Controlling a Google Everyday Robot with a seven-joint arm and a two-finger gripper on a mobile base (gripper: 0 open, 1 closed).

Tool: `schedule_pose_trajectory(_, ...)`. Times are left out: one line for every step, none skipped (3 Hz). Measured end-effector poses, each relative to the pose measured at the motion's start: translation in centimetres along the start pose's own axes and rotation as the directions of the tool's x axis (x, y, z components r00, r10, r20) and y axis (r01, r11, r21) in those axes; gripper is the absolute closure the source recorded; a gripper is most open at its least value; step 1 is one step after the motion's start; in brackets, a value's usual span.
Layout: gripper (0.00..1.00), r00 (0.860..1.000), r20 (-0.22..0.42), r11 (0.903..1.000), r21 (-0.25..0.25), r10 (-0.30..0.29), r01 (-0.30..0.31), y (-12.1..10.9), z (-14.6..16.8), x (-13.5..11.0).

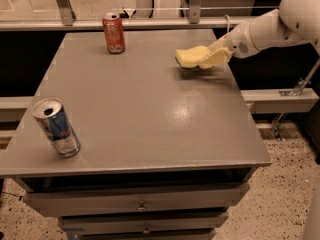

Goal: Move sponge near coke can

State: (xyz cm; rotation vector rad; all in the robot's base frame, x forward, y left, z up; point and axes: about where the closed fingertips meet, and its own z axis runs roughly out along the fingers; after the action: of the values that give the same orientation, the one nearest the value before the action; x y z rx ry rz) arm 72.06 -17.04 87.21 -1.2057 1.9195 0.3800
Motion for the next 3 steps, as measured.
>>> schedule_pose_trajectory(1.0,1.0,-0.006,0.9992,0.029,-0.026,0.027,-1.4,0.6,-0.6)
schedule_pose_trajectory(1.0,0.997,0.002,0.9969,0.03,-0.073,0.073,-2.3,2.1,-2.1)
schedule_pose_trajectory(1.0,0.992,0.004,0.9915,0.029,-0.127,0.127,-2.9,4.4,-3.8)
